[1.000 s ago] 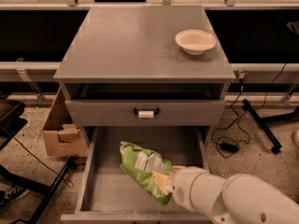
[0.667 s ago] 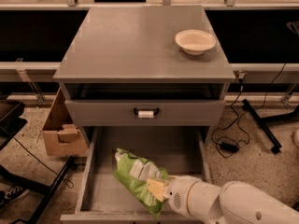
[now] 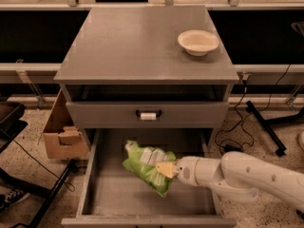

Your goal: Place green rice chip bag into middle drawer

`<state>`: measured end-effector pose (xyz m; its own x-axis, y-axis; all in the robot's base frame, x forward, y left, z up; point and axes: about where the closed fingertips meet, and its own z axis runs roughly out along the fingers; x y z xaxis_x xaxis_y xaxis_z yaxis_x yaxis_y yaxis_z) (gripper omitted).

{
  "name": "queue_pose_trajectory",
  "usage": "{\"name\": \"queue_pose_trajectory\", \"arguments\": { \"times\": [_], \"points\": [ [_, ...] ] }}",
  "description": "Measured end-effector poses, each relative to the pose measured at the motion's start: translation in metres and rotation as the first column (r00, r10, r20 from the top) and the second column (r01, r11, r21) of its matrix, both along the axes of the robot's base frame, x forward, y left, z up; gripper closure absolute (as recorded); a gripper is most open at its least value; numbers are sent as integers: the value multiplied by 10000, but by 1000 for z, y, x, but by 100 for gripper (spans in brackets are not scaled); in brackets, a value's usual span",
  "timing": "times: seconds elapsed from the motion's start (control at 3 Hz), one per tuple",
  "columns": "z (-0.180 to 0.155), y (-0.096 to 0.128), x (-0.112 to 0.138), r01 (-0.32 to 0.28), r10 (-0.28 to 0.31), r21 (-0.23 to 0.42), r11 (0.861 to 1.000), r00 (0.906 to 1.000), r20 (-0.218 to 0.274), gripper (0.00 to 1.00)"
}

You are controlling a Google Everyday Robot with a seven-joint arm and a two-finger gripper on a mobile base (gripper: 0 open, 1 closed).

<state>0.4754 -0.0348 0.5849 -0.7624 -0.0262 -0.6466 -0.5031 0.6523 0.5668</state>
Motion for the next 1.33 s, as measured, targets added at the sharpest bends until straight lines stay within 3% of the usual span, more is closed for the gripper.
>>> {"name": "queue_pose_trajectory", "arguments": {
  "times": [0.33,1.33],
  "points": [
    [-17,-17,42,-142,140,-328,9994,9999,-83,100],
    [-19,-21,46,-73,70,-423,9991,10000,-67,28]
  ]
}}
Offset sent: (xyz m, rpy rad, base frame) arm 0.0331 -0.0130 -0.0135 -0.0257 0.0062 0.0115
